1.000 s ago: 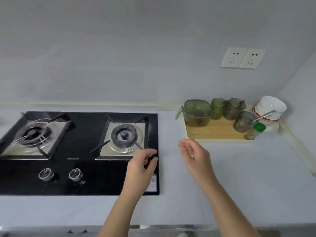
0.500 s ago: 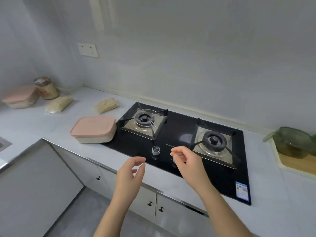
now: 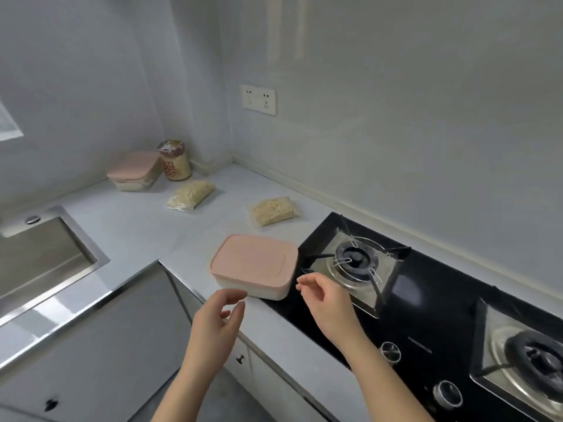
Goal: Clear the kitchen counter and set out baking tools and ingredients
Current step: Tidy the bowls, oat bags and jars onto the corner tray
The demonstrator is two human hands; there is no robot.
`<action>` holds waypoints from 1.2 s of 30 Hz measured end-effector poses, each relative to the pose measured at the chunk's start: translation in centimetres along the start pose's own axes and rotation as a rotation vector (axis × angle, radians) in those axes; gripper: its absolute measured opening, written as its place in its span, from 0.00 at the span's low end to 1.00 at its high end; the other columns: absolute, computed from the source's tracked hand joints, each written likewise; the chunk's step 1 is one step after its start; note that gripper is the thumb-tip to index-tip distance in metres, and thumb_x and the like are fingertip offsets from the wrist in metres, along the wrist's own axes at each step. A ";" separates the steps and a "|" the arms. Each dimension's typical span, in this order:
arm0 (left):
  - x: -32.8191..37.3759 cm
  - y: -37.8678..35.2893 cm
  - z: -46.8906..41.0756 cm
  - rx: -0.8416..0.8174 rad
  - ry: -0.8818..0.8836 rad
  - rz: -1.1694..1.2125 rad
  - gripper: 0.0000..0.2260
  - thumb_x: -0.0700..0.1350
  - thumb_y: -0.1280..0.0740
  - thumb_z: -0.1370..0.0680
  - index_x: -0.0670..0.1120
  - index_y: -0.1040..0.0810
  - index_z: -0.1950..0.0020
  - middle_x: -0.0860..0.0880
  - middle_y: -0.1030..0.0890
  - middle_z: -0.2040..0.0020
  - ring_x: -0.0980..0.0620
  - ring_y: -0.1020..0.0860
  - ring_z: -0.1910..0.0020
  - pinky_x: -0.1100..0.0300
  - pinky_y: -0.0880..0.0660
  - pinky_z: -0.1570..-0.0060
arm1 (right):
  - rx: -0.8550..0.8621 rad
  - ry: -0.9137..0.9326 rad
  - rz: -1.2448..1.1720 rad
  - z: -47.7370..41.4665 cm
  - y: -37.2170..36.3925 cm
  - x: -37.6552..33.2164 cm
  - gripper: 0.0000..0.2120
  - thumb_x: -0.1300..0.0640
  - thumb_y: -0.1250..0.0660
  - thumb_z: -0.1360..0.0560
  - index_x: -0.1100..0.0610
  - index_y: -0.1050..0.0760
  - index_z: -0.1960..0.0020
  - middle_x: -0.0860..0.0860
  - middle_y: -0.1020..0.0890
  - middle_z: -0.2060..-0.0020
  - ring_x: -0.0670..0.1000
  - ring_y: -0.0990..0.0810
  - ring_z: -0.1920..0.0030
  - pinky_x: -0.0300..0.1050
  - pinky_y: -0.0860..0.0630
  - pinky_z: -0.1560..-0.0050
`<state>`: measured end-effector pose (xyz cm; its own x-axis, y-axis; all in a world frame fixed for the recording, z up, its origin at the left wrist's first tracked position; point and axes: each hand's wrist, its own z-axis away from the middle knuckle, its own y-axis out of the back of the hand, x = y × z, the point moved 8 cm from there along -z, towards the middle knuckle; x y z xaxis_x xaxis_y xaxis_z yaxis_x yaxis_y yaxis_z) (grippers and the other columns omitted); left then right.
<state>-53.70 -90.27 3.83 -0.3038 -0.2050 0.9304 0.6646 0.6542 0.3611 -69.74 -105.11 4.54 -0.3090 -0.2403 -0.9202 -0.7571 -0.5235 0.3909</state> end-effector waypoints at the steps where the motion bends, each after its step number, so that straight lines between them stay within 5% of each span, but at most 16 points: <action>1: -0.6 1.2 -1.7 0.018 0.014 -0.006 0.09 0.40 0.36 0.22 0.53 0.21 0.48 0.60 0.19 0.50 0.66 0.24 0.49 0.69 0.30 0.51 | -0.024 0.001 0.003 -1.9 -1.3 -0.5 0.09 0.59 0.36 0.22 0.46 0.22 0.50 0.41 0.17 0.53 0.35 0.21 0.50 0.30 0.26 0.48; 9: -5.9 7.8 -12.4 0.186 0.168 0.011 0.08 0.38 0.36 0.22 0.50 0.19 0.51 0.56 0.18 0.52 0.68 0.24 0.54 0.75 0.31 0.58 | -0.177 0.048 0.153 -14.9 -9.6 -4.0 0.08 0.58 0.37 0.22 0.46 0.23 0.48 0.40 0.19 0.53 0.38 0.22 0.49 0.31 0.28 0.48; 16: -12.2 10.4 -23.1 0.143 0.338 0.133 0.07 0.40 0.36 0.22 0.49 0.19 0.49 0.55 0.18 0.52 0.54 0.21 0.50 0.49 0.22 0.46 | -0.157 -0.057 0.237 -24.0 -14.6 -2.6 0.08 0.59 0.36 0.23 0.49 0.22 0.47 0.44 0.18 0.52 0.41 0.22 0.50 0.29 0.29 0.52; 23: -18.4 12.2 -35.8 0.036 0.558 0.278 0.08 0.38 0.36 0.22 0.40 0.21 0.45 0.44 0.19 0.51 0.46 0.20 0.52 0.51 0.21 0.55 | -0.036 -0.258 0.423 -31.3 -18.3 0.5 0.08 0.58 0.36 0.24 0.49 0.21 0.47 0.42 0.20 0.53 0.46 0.20 0.50 0.43 0.24 0.46; 28: -21.9 12.4 -41.3 0.050 0.867 0.633 0.07 0.34 0.39 0.22 0.38 0.28 0.60 0.40 0.25 0.56 0.42 0.20 0.61 0.58 0.19 0.64 | -0.066 -0.443 0.769 -34.8 -20.0 2.9 0.13 0.52 0.39 0.23 0.50 0.26 0.39 0.45 0.21 0.45 0.49 0.22 0.44 0.41 0.29 0.52; 31: -23.3 11.6 -43.3 0.064 0.981 0.822 0.03 0.34 0.39 0.21 0.34 0.28 0.50 0.35 0.26 0.50 0.42 0.20 0.60 0.55 0.18 0.59 | -0.075 -0.489 0.944 -36.0 -20.3 4.0 0.16 0.48 0.39 0.23 0.52 0.32 0.36 0.49 0.24 0.42 0.52 0.23 0.44 0.44 0.29 0.54; 33: -24.2 11.2 -44.9 0.090 1.018 0.904 0.11 0.35 0.39 0.20 0.35 0.31 0.39 0.33 0.25 0.45 0.43 0.20 0.60 0.56 0.21 0.56 | -0.081 -0.488 1.053 -37.1 -20.5 4.5 0.18 0.47 0.39 0.23 0.52 0.34 0.36 0.50 0.24 0.43 0.53 0.23 0.44 0.44 0.29 0.57; 36: -25.0 10.7 -46.8 0.098 1.044 0.929 0.09 0.37 0.38 0.20 0.36 0.32 0.41 0.37 0.23 0.52 0.46 0.22 0.61 0.59 0.19 0.64 | -0.113 -0.469 1.211 -38.8 -21.0 4.9 0.20 0.47 0.38 0.23 0.54 0.35 0.34 0.51 0.24 0.43 0.53 0.23 0.44 0.43 0.33 0.60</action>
<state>-7.06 -112.17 -12.64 0.8856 -0.0864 0.4562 0.2772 0.8867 -0.3700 -32.98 -127.02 -7.42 -0.9447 -0.3106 0.1048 0.1869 -0.2477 0.9506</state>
